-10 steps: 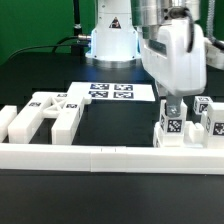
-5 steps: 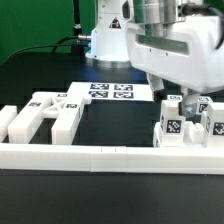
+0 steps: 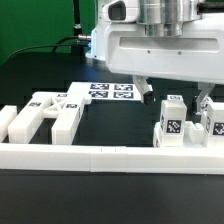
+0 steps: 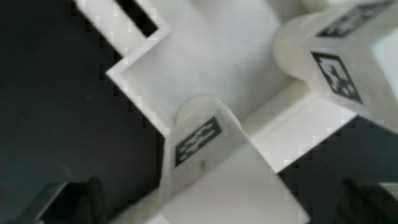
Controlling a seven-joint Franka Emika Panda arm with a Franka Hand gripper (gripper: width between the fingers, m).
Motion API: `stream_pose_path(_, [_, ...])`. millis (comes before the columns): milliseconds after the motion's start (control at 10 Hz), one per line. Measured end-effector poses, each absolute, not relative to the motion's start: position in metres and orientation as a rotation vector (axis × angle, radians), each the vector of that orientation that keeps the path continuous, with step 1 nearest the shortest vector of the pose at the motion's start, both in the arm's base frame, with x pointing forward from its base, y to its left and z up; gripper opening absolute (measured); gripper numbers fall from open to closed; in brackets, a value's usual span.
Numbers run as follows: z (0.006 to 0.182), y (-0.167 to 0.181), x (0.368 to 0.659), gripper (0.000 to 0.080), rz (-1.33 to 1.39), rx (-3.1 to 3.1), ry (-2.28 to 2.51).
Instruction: Assemble chair
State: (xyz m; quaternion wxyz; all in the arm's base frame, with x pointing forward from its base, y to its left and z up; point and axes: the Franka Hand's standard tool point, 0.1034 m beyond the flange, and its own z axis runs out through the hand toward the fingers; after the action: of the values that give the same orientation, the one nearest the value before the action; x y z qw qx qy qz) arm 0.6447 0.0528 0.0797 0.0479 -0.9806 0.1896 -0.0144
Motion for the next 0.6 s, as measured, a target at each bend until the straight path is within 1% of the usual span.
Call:
stream_pose_path(100, [0.0725, 0.0517, 0.6462, 0.0649, -0.071, -3.032, 0.371])
stream_pose_path(200, [0.0697, 0.0508, 0.6466, 0.0649, -0.078, -3.037, 0.348])
stream_pose_path(300, [0.0707, 0.0508, 0.6471, 0.0649, -0.079, -3.034, 0.364])
stream_pose_path(400, [0.0703, 0.0509, 0.6469, 0.0559, -0.077, -3.028, 0.407])
stream_pose_path(500, [0.0702, 0.0509, 0.6468, 0.0378, -0.071, -3.007, 0.529])
stream_pose_path(600, [0.0702, 0.0507, 0.6468, 0.0285, -0.065, -2.976, 0.673])
